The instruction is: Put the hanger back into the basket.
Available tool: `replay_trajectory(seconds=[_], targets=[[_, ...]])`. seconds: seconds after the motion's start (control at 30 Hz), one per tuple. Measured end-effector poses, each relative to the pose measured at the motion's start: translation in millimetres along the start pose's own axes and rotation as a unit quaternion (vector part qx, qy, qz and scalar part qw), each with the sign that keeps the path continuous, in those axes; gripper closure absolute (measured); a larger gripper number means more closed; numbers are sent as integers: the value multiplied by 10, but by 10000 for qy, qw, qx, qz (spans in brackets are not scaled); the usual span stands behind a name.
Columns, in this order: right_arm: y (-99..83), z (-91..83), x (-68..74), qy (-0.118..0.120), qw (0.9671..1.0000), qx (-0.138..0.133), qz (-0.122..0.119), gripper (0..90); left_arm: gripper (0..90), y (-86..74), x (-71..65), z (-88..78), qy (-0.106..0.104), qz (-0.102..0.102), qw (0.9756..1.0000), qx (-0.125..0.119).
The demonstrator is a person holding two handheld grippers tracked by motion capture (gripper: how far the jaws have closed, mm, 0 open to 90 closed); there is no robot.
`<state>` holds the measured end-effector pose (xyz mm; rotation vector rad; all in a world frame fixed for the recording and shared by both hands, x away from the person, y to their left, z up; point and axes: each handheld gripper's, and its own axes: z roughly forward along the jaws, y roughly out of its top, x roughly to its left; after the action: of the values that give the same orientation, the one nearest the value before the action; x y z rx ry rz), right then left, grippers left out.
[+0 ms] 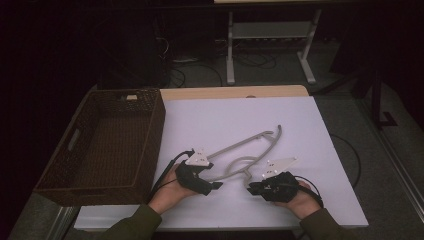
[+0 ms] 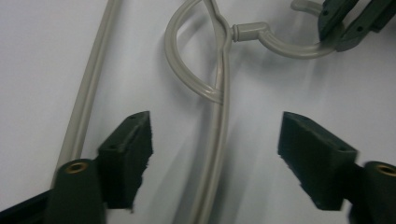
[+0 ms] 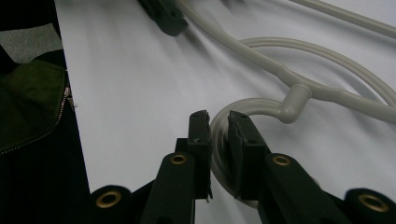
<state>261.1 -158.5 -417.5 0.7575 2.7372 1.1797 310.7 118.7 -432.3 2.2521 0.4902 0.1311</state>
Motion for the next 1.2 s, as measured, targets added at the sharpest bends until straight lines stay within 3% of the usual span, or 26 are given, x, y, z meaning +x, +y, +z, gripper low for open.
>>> replay_trajectory(seconds=[0.07,0.2,0.4,0.67,1.2], targets=[[2,0,-3,4,10000,2,-4,789,324,24,1,64,-63,-15,9999,80],[11,-11,-4,9,10000,-4,-15,790,438,69,-4,145,-88,184,9993,307],[23,-19,-6,15,10000,-31,-35,789,529,95,-12,240,-73,335,9980,539],[44,-39,-5,14,10000,-60,-46,790,667,99,-1,241,-13,366,9976,582],[71,-59,-4,7,9999,-122,-89,790,792,106,-3,238,-123,369,9976,574]])
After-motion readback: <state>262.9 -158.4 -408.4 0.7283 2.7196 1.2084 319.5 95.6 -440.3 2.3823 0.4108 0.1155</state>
